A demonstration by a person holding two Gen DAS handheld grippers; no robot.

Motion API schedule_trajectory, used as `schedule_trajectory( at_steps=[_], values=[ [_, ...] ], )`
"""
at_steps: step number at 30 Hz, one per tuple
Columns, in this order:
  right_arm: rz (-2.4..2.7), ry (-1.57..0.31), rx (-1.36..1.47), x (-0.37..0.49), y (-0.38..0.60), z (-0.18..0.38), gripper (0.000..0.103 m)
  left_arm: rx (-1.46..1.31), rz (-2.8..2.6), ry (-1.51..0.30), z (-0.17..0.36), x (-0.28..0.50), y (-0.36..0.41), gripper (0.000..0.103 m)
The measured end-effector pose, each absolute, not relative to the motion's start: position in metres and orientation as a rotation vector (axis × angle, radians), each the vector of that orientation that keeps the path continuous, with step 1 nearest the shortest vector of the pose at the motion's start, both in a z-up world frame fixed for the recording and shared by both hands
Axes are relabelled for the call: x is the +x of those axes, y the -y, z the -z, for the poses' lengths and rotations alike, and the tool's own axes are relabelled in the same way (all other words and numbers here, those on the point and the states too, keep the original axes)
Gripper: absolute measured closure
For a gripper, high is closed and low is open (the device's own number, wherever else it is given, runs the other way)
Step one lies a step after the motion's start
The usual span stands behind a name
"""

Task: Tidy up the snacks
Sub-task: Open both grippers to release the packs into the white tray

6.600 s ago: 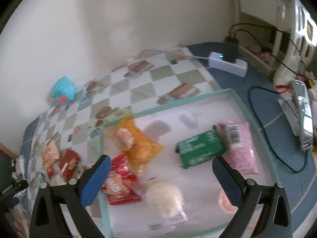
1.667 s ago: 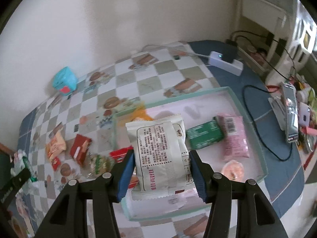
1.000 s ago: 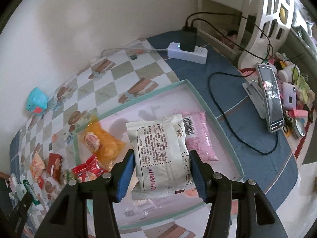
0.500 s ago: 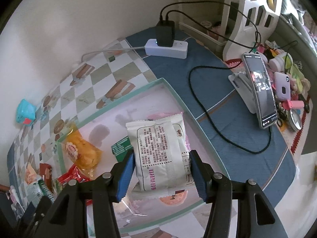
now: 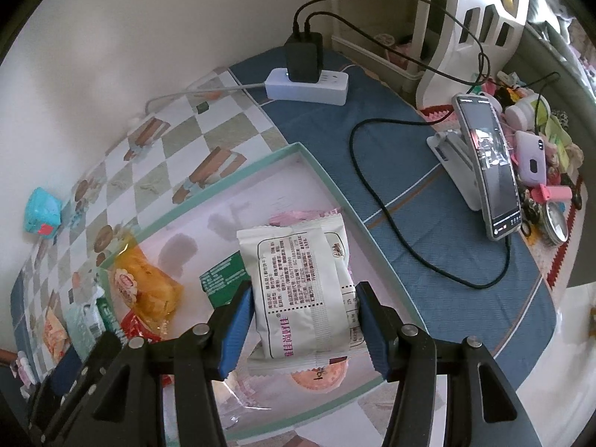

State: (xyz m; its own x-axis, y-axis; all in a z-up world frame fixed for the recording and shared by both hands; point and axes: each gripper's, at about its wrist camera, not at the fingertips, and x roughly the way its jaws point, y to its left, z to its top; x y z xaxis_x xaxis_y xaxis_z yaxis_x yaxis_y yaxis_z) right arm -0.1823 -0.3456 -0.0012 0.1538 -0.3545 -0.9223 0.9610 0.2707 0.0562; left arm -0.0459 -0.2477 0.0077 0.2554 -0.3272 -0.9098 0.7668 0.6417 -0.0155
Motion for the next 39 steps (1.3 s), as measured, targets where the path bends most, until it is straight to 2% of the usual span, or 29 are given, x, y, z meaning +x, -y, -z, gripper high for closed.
schedule_trajectory(
  at_steps=[12,13,15,22,27,30,34,39],
  values=[
    [1.121,-0.976,0.795,-0.184,0.350,0.006,0.044,0.512,0.820,-1.062,-0.002,-0.053,0.274,0.050],
    [1.121,-0.978,0.795,-0.184,0.351,0.006,0.044,0.512,0.821,-1.064,-0.002,-0.052,0.273,0.049],
    [1.121,-0.981,0.795,-0.185,0.351,0.007,0.044,0.505,0.819,-1.075,-0.001,-0.050,0.271,0.037],
    [1.118,-0.982,0.789,-0.184,0.350,0.006,0.044,0.499,0.772,-1.099,-0.005,-0.040,0.260,0.036],
    [1.108,-0.992,0.789,-0.183,0.351,0.008,0.045,0.479,0.667,-1.129,-0.008,-0.021,0.242,0.026],
    [1.099,-0.997,0.786,-0.181,0.350,0.008,0.042,0.443,0.615,-1.165,-0.007,-0.005,0.227,0.026],
    [1.099,-0.997,0.774,-0.179,0.348,0.007,0.032,0.358,0.562,-1.222,-0.005,0.016,0.204,0.026],
    [1.090,-1.006,0.759,-0.176,0.344,0.007,0.031,0.274,0.485,-1.259,-0.003,0.039,0.172,0.026]
  ],
)
